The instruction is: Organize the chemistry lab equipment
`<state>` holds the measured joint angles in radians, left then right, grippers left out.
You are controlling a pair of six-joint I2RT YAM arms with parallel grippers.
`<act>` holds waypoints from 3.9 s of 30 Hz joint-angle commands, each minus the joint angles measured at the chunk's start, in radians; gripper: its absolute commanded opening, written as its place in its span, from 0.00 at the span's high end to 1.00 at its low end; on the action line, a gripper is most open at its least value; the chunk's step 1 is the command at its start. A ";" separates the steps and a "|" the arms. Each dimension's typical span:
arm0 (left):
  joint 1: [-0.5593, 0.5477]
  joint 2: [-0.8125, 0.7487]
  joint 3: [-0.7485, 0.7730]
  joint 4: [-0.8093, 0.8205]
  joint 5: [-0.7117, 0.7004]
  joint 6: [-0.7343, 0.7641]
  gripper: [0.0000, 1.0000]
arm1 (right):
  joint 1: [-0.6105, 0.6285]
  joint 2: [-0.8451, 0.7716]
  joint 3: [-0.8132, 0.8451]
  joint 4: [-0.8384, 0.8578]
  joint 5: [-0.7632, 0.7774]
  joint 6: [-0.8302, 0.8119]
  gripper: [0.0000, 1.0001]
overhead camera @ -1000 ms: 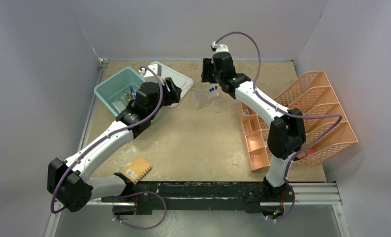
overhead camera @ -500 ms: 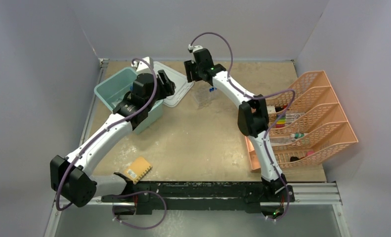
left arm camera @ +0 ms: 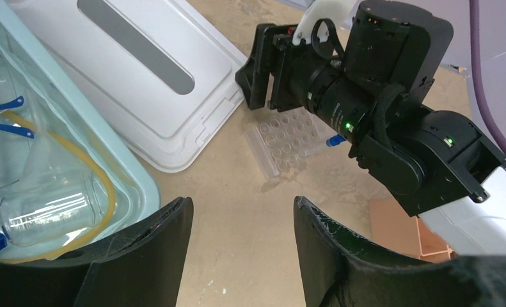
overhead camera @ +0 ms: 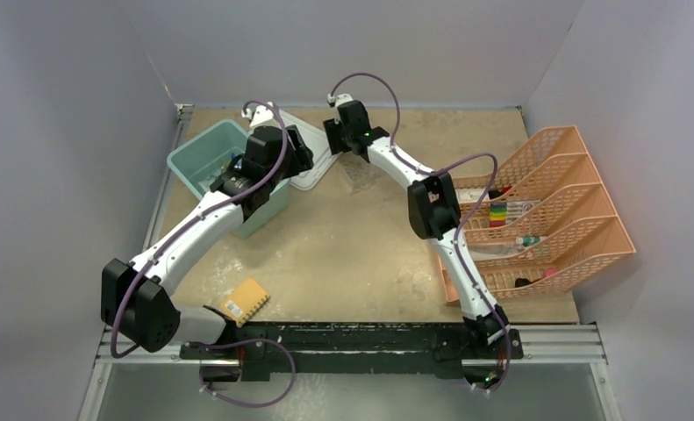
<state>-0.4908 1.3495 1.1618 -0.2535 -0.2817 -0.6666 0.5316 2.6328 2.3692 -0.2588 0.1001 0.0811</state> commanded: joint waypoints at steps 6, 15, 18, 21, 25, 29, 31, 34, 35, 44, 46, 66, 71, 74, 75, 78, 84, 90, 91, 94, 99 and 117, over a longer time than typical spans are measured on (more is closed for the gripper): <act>0.011 0.020 0.062 -0.004 0.025 -0.004 0.42 | 0.002 0.068 0.089 0.134 0.082 -0.073 0.35; 0.015 0.027 0.052 0.001 0.036 -0.012 0.42 | 0.005 0.065 0.069 0.051 0.030 -0.122 0.43; 0.015 0.019 0.046 0.004 0.036 -0.013 0.43 | 0.005 0.034 0.035 0.006 0.019 -0.118 0.48; 0.017 0.004 0.023 0.018 0.033 -0.020 0.43 | 0.005 0.003 -0.008 -0.053 0.008 -0.111 0.53; 0.018 -0.014 -0.003 0.036 0.040 -0.031 0.43 | 0.005 -0.031 -0.062 -0.120 -0.002 -0.100 0.60; 0.018 -0.024 -0.017 0.048 0.050 -0.036 0.43 | 0.005 -0.061 -0.102 -0.169 -0.003 -0.090 0.64; 0.019 -0.030 -0.027 0.055 0.058 -0.038 0.43 | 0.005 -0.084 -0.129 -0.179 0.000 -0.089 0.65; 0.020 -0.040 -0.041 0.066 0.065 -0.042 0.43 | 0.005 -0.112 -0.172 -0.202 0.001 -0.089 0.66; 0.020 -0.044 -0.044 0.069 0.067 -0.043 0.43 | 0.005 -0.122 -0.185 -0.209 0.000 -0.089 0.66; 0.020 -0.065 -0.068 0.091 0.080 -0.045 0.43 | 0.005 -0.204 -0.308 -0.245 -0.061 -0.091 0.72; 0.020 -0.069 -0.071 0.095 0.083 -0.045 0.43 | 0.005 -0.223 -0.339 -0.251 -0.069 -0.090 0.73; 0.020 -0.067 -0.060 0.088 0.084 -0.035 0.43 | 0.005 -0.198 -0.306 -0.193 -0.068 -0.107 0.60; 0.020 -0.054 -0.049 0.080 0.084 -0.036 0.43 | 0.005 -0.152 -0.262 -0.166 -0.086 -0.170 0.67; 0.020 -0.053 -0.047 0.076 0.081 -0.034 0.43 | 0.005 -0.129 -0.249 -0.157 -0.098 -0.194 0.68; 0.020 -0.053 -0.046 0.073 0.078 -0.035 0.43 | 0.005 -0.122 -0.245 -0.158 -0.099 -0.199 0.68; 0.020 -0.051 -0.041 0.069 0.075 -0.033 0.43 | 0.005 -0.105 -0.240 -0.158 -0.121 -0.218 0.75; 0.020 -0.045 -0.040 0.065 0.076 -0.040 0.43 | 0.005 -0.143 -0.261 -0.132 -0.068 -0.229 1.00; 0.020 -0.042 -0.038 0.061 0.075 -0.052 0.43 | -0.026 -0.240 -0.266 -0.082 -0.089 -0.158 1.00; 0.020 -0.043 -0.037 0.061 0.072 -0.053 0.43 | -0.033 -0.251 -0.261 -0.077 -0.096 -0.139 1.00; 0.020 -0.044 -0.033 0.055 0.059 -0.060 0.43 | -0.063 -0.277 -0.239 -0.073 -0.130 -0.094 1.00; 0.025 -0.030 -0.004 0.026 0.044 -0.071 0.41 | -0.106 -0.303 -0.207 -0.069 -0.181 -0.027 1.00; 0.108 0.101 0.139 -0.076 0.091 -0.199 0.34 | -0.188 -0.322 -0.153 -0.039 -0.382 0.125 1.00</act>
<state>-0.4179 1.4178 1.2407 -0.3344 -0.2153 -0.8131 0.3393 2.3905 2.1597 -0.3527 -0.1970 0.1547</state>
